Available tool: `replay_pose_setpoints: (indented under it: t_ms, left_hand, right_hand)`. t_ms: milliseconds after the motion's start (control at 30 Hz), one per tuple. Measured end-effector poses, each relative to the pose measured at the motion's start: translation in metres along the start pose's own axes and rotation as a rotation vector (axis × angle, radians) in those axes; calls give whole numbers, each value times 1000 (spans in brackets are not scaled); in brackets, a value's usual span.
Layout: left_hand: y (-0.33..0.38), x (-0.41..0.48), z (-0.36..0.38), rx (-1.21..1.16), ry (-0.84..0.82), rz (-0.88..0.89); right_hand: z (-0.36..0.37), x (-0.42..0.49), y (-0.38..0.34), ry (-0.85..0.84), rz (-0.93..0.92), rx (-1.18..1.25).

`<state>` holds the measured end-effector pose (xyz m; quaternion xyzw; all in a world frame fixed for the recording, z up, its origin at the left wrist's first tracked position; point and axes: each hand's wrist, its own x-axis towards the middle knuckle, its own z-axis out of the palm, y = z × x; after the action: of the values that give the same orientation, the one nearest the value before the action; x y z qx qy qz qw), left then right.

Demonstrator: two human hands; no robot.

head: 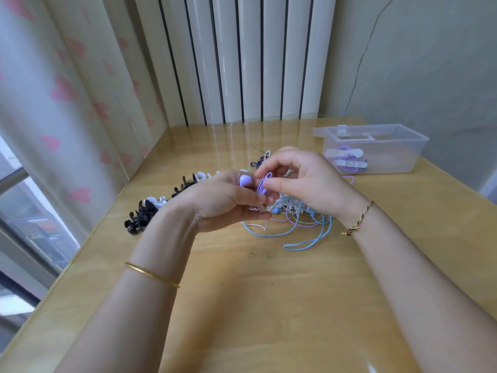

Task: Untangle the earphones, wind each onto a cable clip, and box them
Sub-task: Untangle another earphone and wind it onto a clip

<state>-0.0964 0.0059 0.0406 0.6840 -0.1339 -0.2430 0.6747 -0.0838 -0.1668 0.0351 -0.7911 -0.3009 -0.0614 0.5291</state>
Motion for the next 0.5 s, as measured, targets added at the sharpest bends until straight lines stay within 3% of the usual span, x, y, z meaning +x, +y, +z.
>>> replay_pose_setpoints:
  t_ms: [233, 500]
  left_hand:
    - [5, 7, 6, 26, -60, -48]
    - [6, 13, 9, 3, -85, -127]
  right_hand:
    - [6, 4, -5, 49, -43, 95]
    - [-4, -1, -3, -60, 19, 118]
